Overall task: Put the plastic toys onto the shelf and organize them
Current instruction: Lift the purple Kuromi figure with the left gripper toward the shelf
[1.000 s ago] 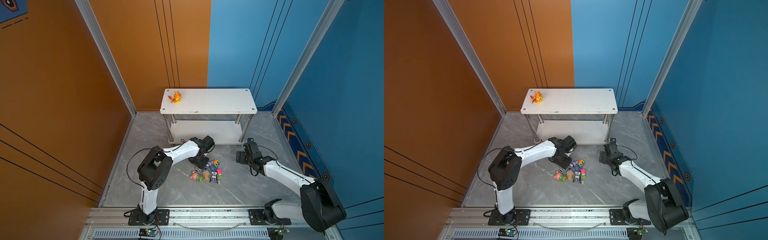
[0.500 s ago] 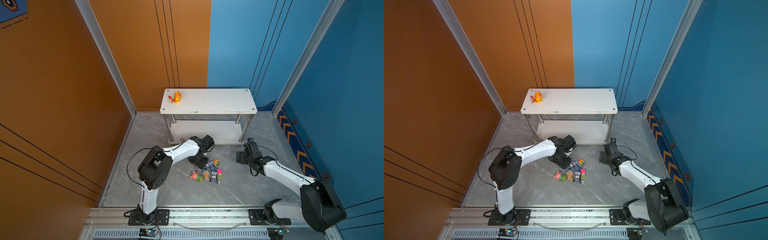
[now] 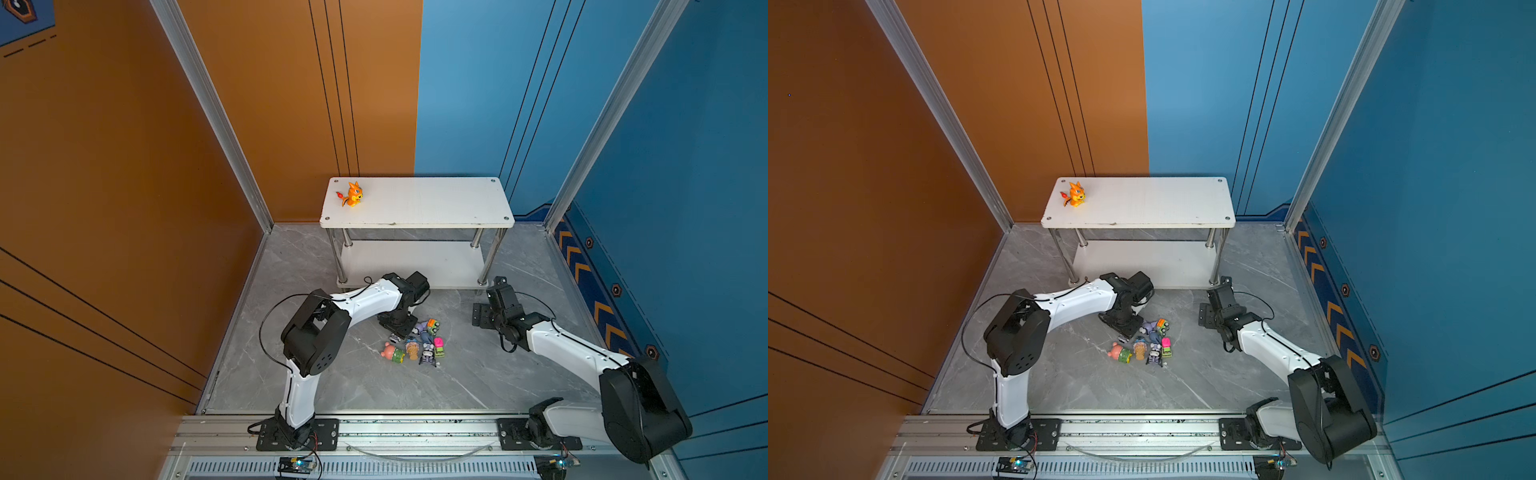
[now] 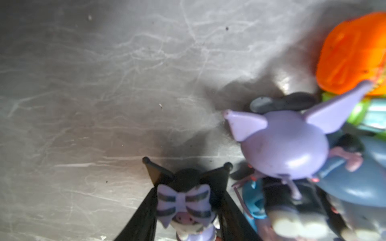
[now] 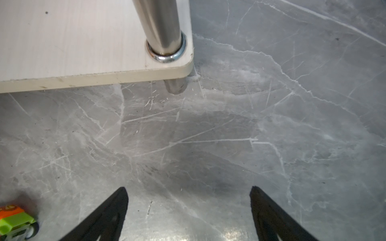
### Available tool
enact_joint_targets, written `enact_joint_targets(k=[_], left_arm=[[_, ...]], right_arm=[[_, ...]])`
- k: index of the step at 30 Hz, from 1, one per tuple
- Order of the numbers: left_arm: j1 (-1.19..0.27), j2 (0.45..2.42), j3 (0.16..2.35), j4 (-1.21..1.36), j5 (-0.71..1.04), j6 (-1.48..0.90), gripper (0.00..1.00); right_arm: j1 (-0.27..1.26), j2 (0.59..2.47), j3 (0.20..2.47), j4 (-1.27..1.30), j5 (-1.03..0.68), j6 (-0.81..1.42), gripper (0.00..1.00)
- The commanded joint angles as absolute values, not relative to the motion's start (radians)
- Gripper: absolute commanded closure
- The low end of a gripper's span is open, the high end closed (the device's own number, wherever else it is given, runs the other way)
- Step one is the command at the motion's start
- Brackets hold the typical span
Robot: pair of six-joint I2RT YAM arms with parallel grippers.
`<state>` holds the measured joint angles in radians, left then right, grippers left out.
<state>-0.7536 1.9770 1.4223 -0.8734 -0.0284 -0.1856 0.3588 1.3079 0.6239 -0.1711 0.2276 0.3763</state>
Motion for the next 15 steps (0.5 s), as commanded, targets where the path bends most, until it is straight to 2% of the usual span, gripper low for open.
enact_joint_targets(k=[1,7,15], left_arm=[[-0.749,1.996,1.449,-0.901,-0.014,-0.173,0.57],[-0.745,1.988,1.449,-0.901,-0.009,-0.173,0.67],[-0.742,1.879,1.443,-0.897,-0.075,-0.182,0.73]], right_arm=[[0.353,1.324,0.611,-0.157,0.222,0.398,0.07],[0.353,1.328,0.610,-0.152,0.222,0.398,0.07],[0.353,1.324,0.610,-0.152,0.222,0.398,0.07]])
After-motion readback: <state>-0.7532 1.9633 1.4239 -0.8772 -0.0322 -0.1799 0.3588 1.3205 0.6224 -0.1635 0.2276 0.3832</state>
